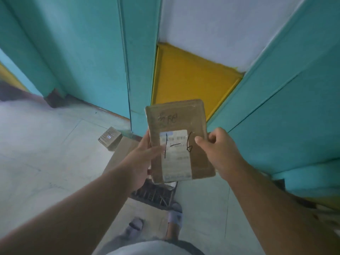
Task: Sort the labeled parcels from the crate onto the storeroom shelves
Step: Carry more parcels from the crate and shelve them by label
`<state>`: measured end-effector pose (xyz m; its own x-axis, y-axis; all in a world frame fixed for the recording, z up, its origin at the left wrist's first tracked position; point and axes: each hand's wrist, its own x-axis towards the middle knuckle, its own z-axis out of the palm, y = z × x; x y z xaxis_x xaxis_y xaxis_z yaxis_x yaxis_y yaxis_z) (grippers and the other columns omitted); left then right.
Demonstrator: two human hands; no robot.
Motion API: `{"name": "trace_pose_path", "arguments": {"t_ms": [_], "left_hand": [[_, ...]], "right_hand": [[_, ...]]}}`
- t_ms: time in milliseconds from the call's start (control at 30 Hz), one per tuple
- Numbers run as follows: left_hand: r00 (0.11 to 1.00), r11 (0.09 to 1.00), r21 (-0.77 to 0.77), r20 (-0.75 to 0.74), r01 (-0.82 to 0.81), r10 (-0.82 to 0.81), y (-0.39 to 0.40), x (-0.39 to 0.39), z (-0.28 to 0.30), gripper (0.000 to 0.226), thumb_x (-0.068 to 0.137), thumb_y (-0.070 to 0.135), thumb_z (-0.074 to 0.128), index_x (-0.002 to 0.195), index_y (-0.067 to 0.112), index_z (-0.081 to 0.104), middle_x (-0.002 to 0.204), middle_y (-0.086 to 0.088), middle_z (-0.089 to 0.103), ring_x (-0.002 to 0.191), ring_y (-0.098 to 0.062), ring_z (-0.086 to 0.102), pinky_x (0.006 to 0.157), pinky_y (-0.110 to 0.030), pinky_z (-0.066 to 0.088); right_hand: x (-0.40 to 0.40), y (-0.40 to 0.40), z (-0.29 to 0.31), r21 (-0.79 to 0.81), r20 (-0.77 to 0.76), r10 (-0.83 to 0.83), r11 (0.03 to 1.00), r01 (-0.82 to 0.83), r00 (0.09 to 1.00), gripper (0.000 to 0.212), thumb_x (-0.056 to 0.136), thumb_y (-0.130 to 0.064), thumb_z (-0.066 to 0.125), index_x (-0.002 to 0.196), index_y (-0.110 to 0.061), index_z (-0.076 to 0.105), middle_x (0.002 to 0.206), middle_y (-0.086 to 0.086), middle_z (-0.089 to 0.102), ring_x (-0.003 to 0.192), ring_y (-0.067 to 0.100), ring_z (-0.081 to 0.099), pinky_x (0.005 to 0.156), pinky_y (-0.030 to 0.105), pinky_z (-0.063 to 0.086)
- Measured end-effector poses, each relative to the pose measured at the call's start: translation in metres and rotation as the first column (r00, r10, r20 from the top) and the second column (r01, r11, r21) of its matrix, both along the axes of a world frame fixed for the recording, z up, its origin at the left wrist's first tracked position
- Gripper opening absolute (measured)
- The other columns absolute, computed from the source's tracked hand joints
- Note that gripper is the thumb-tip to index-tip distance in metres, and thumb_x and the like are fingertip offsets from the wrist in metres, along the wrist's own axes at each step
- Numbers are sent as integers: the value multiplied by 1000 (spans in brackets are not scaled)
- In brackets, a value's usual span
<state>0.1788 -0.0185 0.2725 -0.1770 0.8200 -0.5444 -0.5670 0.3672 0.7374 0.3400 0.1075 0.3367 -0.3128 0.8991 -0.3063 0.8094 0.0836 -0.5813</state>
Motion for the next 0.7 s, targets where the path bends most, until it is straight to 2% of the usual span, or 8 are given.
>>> {"name": "trace_pose_path", "arguments": {"t_ms": [133, 233, 300, 367, 433, 500, 600, 700], "left_hand": [[971, 987, 128, -228, 100, -69, -14, -20, 36, 70, 92, -8, 57, 138, 44, 48, 118, 4, 72, 113, -27, 65, 90, -54, 53], [930, 975, 172, -362, 138, -68, -24, -22, 54, 72, 87, -8, 63, 141, 38, 46, 119, 4, 72, 108, -22, 69, 86, -48, 56], [916, 967, 196, -395, 165, -76, -25, -14, 74, 59, 88, 0, 67, 135, 32, 53, 112, 5, 75, 98, -17, 73, 84, -49, 58], [903, 944, 229, -410, 239, -129, -20, 1, 99, 45, 90, 7, 68, 128, 30, 58, 105, 6, 77, 92, -15, 75, 80, -50, 59], [887, 904, 289, -430, 314, -170, -14, 18, 123, 43, 92, 8, 66, 128, 31, 58, 104, 7, 77, 91, -12, 74, 73, -38, 59], [866, 847, 370, -463, 382, -189, -6, 41, 143, 49, 92, 5, 65, 132, 32, 58, 110, 7, 76, 101, -13, 72, 77, -34, 58], [860, 777, 451, -462, 439, -218, 9, 84, 170, 63, 86, 3, 71, 136, 39, 55, 126, 4, 67, 111, -21, 68, 75, -39, 62], [852, 707, 510, -449, 490, -268, 26, 145, 198, 86, 72, 10, 84, 138, 50, 47, 138, -1, 55, 114, -28, 65, 76, -52, 61]], "right_hand": [[-4, -37, 40, 82, -127, -141, 985, 152, 982, 34, 92, -48, 62, 83, -19, 49, 75, -3, 56, 67, 13, 53, 52, 28, 33], [2, -46, 76, 163, -186, -189, 962, 220, 964, 46, 87, -63, 61, 111, -25, 52, 90, -5, 62, 84, 14, 62, 68, 32, 45], [16, -52, 101, 209, -169, -192, 952, 225, 967, 65, 83, -69, 60, 136, -35, 43, 91, -6, 65, 87, 14, 65, 80, 39, 53], [36, -57, 123, 281, -154, -203, 929, 240, 967, 71, 81, -70, 60, 141, -38, 41, 96, -8, 66, 91, 16, 66, 86, 44, 55], [60, -64, 143, 356, -151, -235, 893, 274, 960, 69, 76, -73, 59, 135, -38, 47, 106, -6, 66, 95, 18, 66, 87, 45, 55], [86, -72, 162, 408, -204, -273, 849, 335, 940, 61, 70, -72, 58, 118, -35, 54, 106, -5, 66, 92, 16, 65, 84, 42, 55], [132, -87, 193, 461, -295, -335, 770, 440, 895, 37, 83, -55, 67, 108, -30, 55, 100, -9, 66, 89, 14, 65, 77, 34, 51], [194, -104, 227, 497, -404, -380, 672, 548, 832, 41, 85, -46, 73, 112, -27, 50, 94, -20, 60, 91, 14, 65, 79, 35, 53]]}}
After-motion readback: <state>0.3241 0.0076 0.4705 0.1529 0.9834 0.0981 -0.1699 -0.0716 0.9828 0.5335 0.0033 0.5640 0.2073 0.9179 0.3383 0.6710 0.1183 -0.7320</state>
